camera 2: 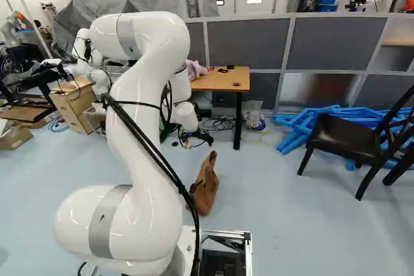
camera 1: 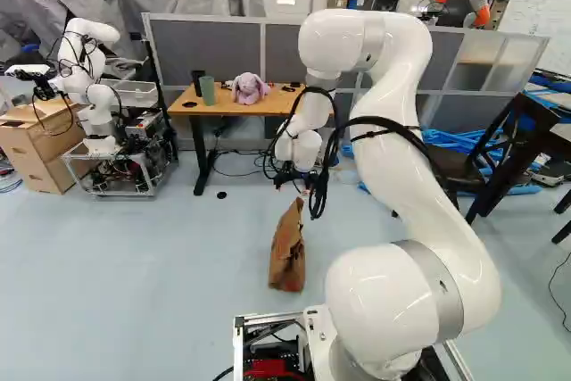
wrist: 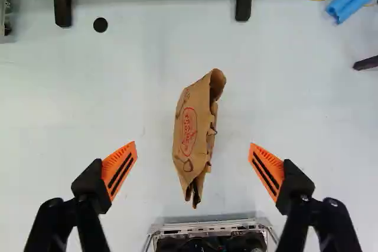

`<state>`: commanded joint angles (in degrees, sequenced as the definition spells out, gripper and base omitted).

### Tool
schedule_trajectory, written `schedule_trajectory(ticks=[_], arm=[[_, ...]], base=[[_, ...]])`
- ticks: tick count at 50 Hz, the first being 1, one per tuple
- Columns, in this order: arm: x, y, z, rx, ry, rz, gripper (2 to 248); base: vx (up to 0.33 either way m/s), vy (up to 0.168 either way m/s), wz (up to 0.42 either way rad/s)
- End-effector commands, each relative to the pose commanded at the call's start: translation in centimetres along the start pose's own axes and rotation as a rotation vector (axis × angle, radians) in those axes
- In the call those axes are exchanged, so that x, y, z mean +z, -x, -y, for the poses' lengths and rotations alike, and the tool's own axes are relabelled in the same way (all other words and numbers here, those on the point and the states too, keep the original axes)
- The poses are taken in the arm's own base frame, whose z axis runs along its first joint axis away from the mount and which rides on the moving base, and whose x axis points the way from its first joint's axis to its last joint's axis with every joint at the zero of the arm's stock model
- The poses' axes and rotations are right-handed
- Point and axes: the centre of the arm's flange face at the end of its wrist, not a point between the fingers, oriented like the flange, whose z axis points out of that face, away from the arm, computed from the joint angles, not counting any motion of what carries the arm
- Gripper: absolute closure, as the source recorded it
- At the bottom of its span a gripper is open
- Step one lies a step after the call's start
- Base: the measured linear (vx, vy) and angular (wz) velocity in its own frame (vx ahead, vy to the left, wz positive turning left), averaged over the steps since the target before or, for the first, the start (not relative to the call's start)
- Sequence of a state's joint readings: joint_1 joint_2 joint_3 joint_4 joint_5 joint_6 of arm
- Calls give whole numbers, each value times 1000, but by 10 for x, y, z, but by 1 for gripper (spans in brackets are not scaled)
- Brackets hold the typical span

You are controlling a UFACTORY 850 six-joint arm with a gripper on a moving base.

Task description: Pick up the bag on the ground and place it on the table

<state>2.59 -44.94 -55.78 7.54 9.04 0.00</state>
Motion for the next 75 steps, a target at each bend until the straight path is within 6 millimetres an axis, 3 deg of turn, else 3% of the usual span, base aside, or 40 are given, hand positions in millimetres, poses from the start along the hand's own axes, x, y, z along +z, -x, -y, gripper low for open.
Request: schedule_trajectory(ticks=[39,59,75], arm=[[57,8,0,1,7,52,3],[86,13,0,167,16,75,3],[109,18,0,187,21,92,3]], base=[[0,0,0],[0,0,0],[0,0,0]])
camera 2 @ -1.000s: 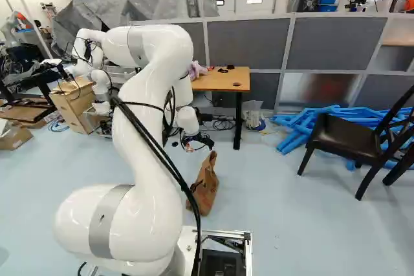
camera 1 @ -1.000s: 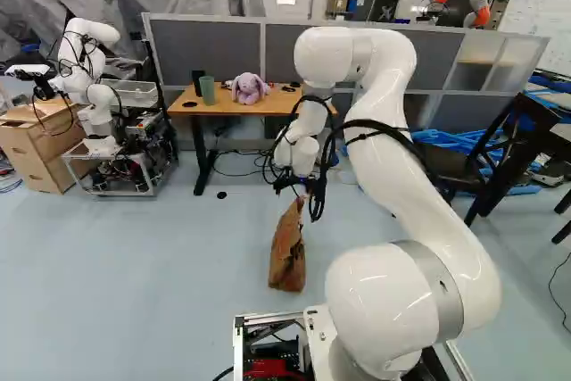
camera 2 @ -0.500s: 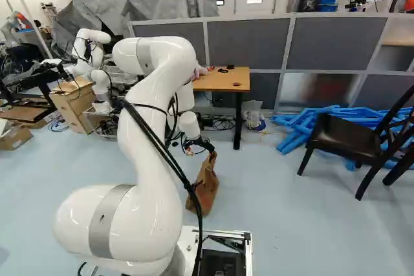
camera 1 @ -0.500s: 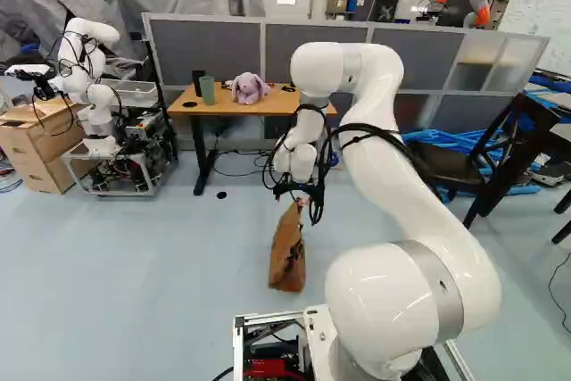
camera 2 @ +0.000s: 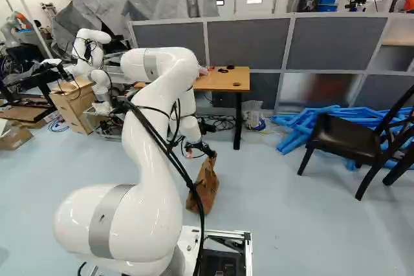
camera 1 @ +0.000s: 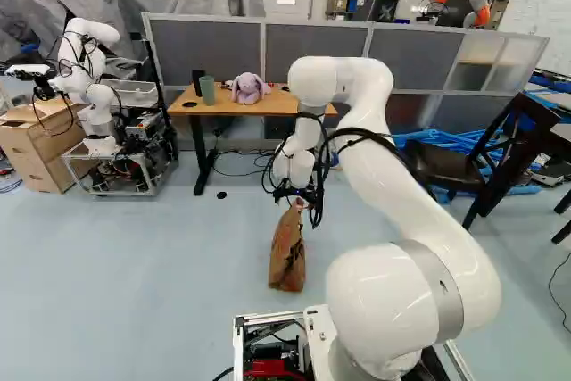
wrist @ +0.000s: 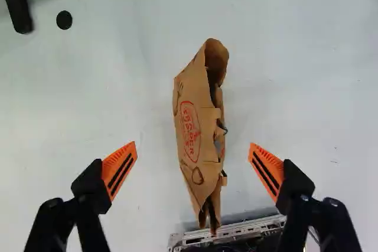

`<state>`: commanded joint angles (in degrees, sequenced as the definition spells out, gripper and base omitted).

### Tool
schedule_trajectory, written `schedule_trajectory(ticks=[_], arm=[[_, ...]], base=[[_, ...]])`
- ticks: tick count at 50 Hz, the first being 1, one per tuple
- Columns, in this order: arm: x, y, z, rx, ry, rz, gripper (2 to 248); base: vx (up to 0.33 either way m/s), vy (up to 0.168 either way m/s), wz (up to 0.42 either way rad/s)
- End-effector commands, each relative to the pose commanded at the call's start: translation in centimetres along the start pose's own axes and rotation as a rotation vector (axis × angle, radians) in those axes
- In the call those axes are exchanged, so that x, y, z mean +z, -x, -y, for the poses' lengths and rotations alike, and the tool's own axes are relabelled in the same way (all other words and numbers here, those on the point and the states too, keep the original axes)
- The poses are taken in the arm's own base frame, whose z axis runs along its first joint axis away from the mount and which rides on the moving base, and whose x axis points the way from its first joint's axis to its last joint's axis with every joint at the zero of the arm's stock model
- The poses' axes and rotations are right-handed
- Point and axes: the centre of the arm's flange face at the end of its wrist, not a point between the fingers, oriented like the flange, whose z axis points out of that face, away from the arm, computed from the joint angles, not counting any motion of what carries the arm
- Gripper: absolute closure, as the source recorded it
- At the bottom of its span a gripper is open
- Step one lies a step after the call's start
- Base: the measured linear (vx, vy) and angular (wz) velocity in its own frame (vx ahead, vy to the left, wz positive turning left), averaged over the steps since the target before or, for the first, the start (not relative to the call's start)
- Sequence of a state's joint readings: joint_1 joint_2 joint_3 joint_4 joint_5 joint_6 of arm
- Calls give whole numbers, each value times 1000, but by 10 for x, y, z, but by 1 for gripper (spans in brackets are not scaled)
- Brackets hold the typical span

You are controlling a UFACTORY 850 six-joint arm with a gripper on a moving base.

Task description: Pick up the bag on the ground and place it on the table

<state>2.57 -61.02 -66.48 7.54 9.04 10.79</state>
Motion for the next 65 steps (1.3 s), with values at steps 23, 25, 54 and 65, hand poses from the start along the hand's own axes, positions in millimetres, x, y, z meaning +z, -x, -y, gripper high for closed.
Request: schedule_trajectory(ticks=[23,25,54,65], arm=[[34,5,-1,0,7,21,3],[37,5,-1,-1,7,22,3],[80,12,-2,-1,14,43,3],[97,15,-3,-1,16,49,3]], base=[[0,0,0],[0,0,0],[0,0,0],[0,0,0]])
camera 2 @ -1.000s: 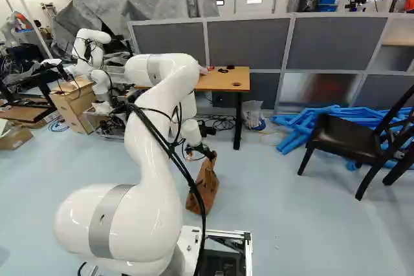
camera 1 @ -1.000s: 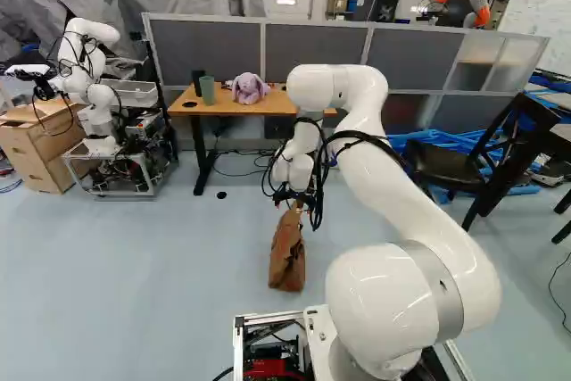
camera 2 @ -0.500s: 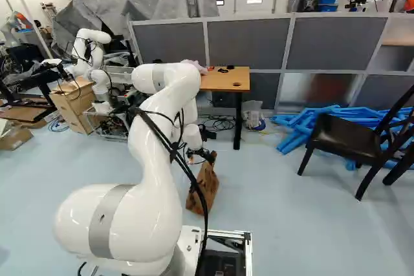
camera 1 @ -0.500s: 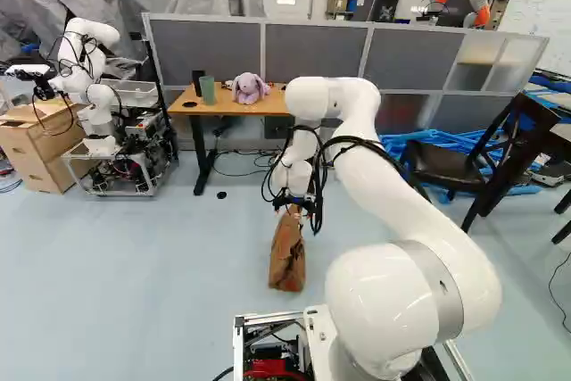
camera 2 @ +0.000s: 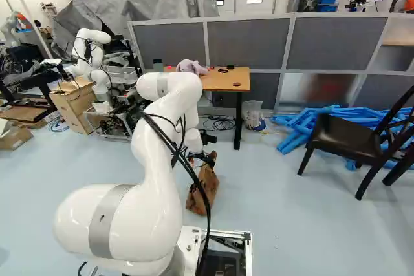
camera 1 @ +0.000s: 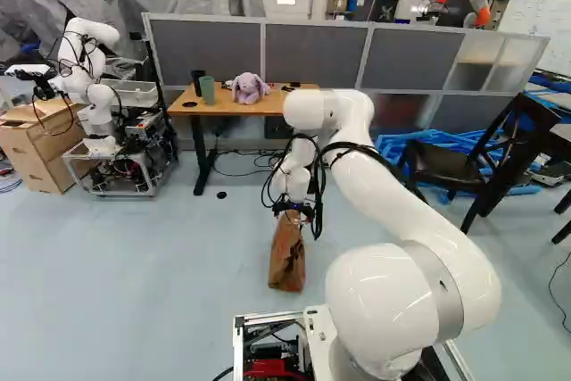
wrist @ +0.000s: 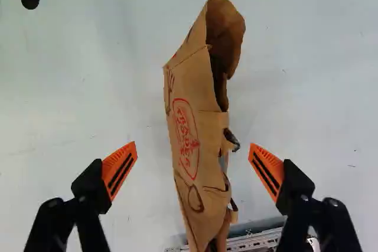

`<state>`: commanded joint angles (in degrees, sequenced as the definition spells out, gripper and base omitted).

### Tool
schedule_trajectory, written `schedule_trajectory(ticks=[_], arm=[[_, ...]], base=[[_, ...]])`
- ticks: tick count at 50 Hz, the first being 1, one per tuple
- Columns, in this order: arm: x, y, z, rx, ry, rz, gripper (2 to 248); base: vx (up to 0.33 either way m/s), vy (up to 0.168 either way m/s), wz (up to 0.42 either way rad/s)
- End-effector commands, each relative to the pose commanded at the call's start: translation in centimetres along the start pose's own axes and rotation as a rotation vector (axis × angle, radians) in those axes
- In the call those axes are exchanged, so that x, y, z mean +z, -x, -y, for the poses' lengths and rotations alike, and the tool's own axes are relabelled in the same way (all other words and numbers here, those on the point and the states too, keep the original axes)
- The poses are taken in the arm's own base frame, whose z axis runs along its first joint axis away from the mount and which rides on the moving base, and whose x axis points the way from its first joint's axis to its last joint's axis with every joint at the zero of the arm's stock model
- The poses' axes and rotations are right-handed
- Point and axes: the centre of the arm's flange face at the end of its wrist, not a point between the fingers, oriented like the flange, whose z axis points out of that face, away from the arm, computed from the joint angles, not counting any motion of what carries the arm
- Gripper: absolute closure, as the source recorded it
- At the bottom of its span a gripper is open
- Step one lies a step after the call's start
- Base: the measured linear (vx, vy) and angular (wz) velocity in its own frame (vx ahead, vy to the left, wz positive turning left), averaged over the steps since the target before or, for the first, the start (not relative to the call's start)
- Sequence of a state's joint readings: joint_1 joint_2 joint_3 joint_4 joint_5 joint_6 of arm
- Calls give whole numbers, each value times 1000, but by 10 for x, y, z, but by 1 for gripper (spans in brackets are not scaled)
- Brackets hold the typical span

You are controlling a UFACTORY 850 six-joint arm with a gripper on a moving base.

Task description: Pick up the bag on the ground and place it on the table

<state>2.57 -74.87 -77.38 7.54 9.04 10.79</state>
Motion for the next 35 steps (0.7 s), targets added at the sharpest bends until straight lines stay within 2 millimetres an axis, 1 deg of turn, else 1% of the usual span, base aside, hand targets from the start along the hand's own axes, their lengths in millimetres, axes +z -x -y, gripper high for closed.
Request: schedule_trajectory(ticks=[35], arm=[[52,8,-2,0,5,15,3]], base=[[0,0,0]])
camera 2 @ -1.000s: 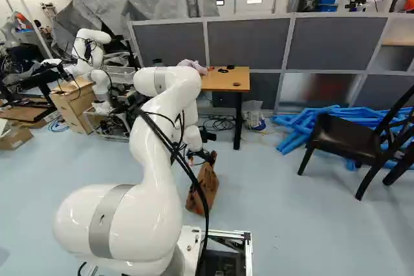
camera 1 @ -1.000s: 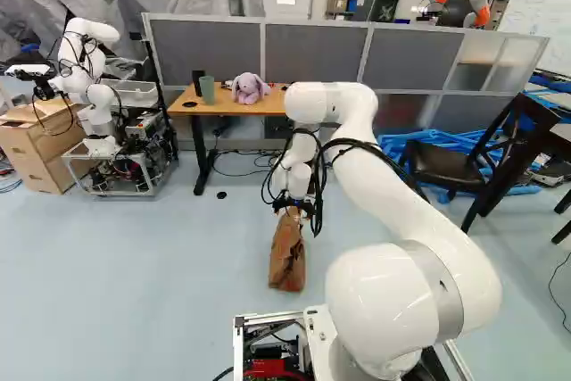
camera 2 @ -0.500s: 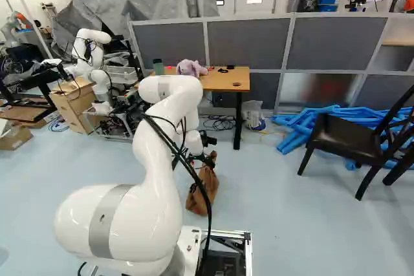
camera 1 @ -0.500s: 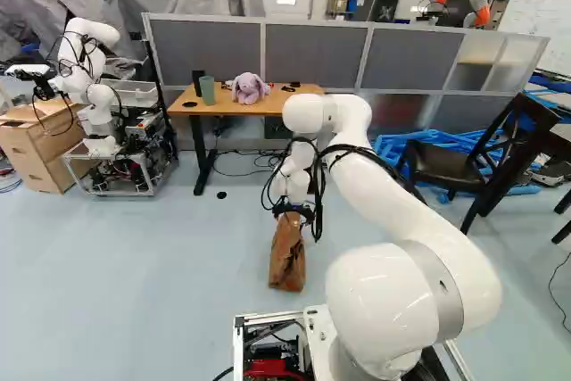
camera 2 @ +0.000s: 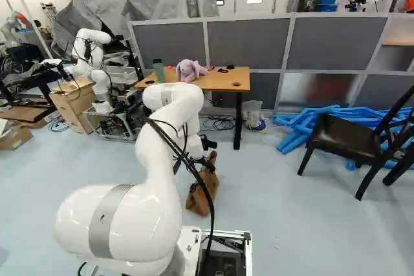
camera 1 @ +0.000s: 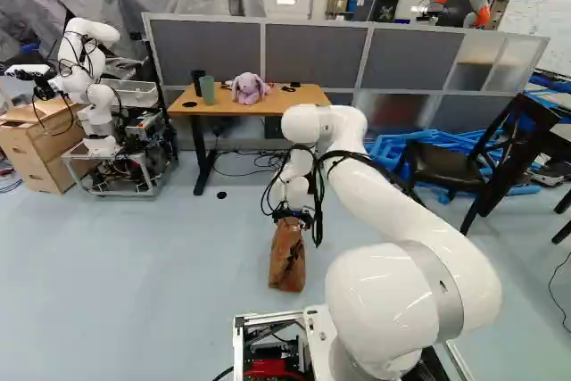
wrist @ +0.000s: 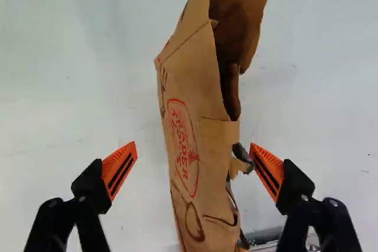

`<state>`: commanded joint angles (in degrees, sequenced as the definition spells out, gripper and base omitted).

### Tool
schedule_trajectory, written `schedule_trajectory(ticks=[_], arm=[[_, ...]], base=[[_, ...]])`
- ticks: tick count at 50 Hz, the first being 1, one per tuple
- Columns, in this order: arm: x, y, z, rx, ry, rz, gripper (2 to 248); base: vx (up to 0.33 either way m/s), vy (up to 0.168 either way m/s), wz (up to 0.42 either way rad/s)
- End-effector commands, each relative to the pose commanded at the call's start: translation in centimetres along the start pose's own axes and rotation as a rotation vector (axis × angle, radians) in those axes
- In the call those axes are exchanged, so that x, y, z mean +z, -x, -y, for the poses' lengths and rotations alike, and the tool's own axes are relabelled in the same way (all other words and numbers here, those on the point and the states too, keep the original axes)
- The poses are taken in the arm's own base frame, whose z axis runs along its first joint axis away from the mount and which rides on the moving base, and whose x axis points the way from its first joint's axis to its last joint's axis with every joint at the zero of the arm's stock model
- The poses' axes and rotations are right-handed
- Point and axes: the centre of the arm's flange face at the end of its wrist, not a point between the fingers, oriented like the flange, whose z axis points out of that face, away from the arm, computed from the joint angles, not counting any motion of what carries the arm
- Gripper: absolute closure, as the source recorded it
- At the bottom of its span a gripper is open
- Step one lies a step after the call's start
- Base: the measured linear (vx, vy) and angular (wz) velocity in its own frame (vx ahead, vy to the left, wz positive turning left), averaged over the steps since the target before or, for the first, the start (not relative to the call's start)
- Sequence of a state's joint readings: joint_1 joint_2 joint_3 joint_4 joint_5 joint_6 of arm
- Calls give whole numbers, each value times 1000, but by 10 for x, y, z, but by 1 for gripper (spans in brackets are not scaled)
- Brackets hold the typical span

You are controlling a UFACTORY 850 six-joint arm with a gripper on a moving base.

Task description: Pick up the bag on the ground and place it on the table

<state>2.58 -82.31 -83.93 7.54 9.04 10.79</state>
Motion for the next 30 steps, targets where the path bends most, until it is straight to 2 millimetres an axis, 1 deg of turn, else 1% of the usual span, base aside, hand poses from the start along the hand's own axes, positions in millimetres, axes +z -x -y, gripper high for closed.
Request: schedule_trajectory(ticks=[30], arm=[[45,8,-2,0,2,6,3]], base=[[0,0,0]])
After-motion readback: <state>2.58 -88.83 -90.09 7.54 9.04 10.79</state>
